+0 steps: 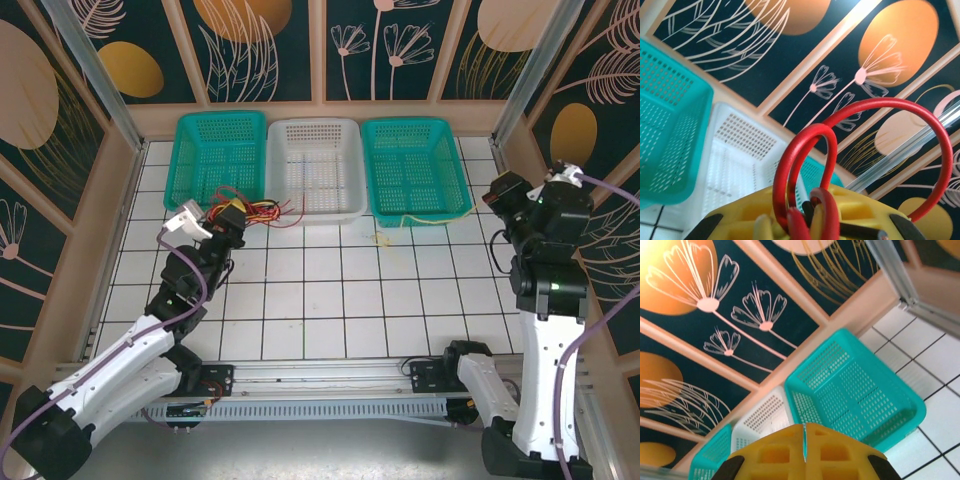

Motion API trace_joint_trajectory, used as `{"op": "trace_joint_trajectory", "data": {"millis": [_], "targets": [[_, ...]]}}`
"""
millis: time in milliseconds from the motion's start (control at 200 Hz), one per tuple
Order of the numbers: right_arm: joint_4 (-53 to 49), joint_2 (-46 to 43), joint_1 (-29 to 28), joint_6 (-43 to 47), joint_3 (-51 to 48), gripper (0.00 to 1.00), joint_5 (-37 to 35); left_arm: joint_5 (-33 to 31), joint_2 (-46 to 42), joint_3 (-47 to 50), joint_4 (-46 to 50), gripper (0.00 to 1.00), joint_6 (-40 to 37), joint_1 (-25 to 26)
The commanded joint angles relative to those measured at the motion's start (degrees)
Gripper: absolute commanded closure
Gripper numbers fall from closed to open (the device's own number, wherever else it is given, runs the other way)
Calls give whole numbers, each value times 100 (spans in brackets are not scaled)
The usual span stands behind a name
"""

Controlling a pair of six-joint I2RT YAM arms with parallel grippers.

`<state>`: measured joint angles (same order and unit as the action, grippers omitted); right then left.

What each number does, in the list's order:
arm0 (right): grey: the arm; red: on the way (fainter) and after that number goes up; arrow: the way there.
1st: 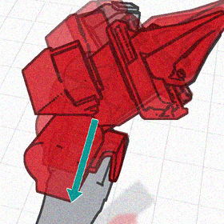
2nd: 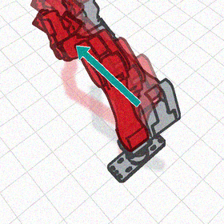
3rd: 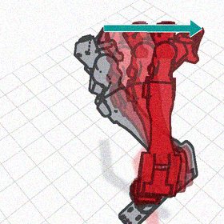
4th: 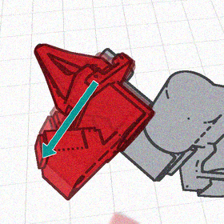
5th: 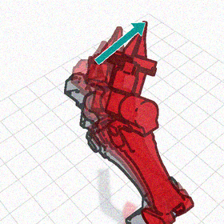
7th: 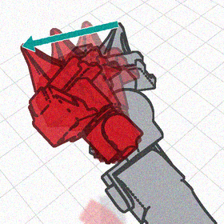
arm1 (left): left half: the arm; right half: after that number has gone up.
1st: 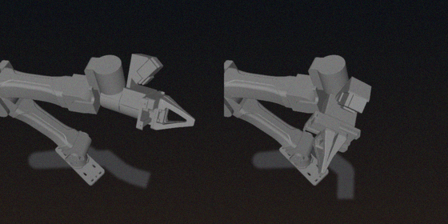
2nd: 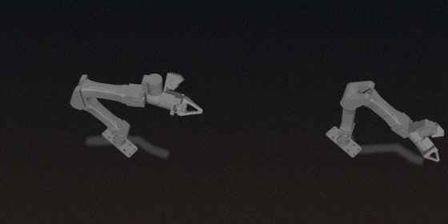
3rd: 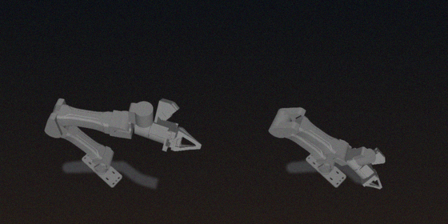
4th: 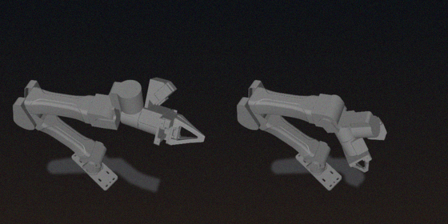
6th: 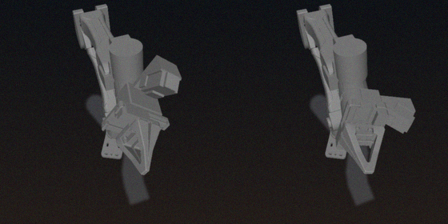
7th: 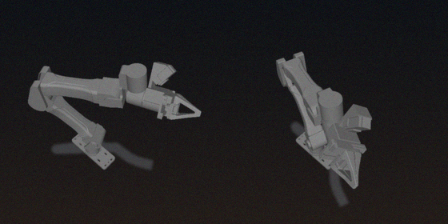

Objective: Untangle the cables

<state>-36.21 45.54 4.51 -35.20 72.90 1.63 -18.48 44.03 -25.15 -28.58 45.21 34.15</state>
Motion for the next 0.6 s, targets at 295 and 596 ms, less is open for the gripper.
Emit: {"op": "trace_joint_trajectory", "data": {"millis": [295,596], "targets": [[-67,47,65,310,373,100,-39,1766,744,119,8,100,392,-23],[47,34,64,252,146,100,395,2720,2087,43,-998,86,1084,783]]}}
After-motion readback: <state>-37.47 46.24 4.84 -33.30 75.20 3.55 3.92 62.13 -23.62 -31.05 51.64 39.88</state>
